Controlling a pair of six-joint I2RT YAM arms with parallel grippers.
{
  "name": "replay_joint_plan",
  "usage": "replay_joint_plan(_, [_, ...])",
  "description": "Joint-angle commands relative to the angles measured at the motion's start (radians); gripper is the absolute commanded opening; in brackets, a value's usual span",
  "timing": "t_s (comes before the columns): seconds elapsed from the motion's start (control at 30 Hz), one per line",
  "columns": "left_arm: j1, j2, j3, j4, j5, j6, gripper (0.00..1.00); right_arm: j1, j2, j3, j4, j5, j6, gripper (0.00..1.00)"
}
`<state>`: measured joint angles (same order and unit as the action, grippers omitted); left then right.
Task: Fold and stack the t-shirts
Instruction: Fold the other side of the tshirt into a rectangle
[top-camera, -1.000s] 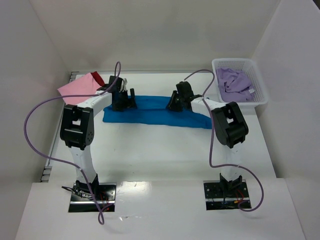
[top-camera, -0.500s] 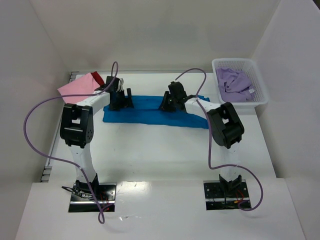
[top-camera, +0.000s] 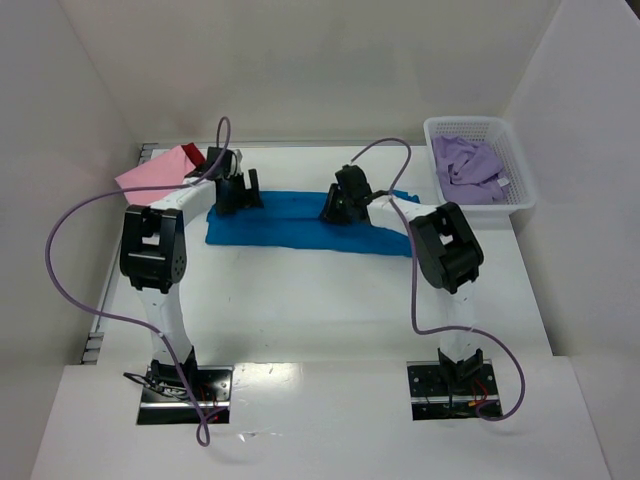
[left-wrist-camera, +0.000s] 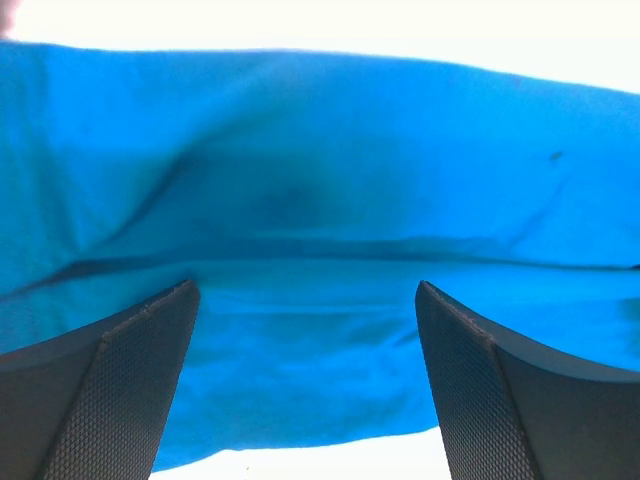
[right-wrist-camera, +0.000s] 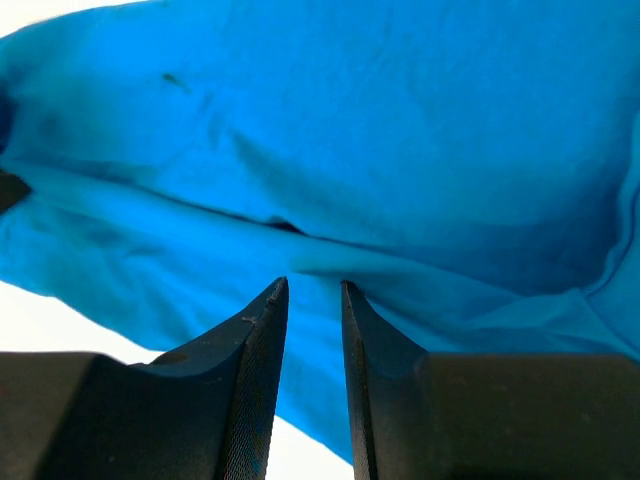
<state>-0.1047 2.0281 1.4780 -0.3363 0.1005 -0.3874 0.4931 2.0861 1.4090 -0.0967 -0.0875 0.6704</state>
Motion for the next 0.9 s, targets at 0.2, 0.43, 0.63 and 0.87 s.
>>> replay_joint_plan(0.2, [0.01, 0.046, 0.093, 0.033, -0.007, 0.05, 0.96, -0.005, 0.049, 0.096, 0.026, 0.078, -0.015, 0.34])
replay_joint_plan(0.43, [0.019, 0.037, 0.13, 0.023, 0.025, 0.061, 0.96, -0.024, 0.058, 0.139, 0.035, 0.1, -0.015, 0.35])
replay_joint_plan(0.63, [0.028, -0.049, 0.07, 0.014, 0.083, 0.052, 0.96, -0.024, 0.091, 0.189, 0.025, 0.109, -0.015, 0.38])
replay_joint_plan(0.87, [0.028, -0.189, -0.047, 0.005, 0.084, 0.03, 0.96, -0.033, 0.089, 0.211, 0.015, 0.109, -0.015, 0.39])
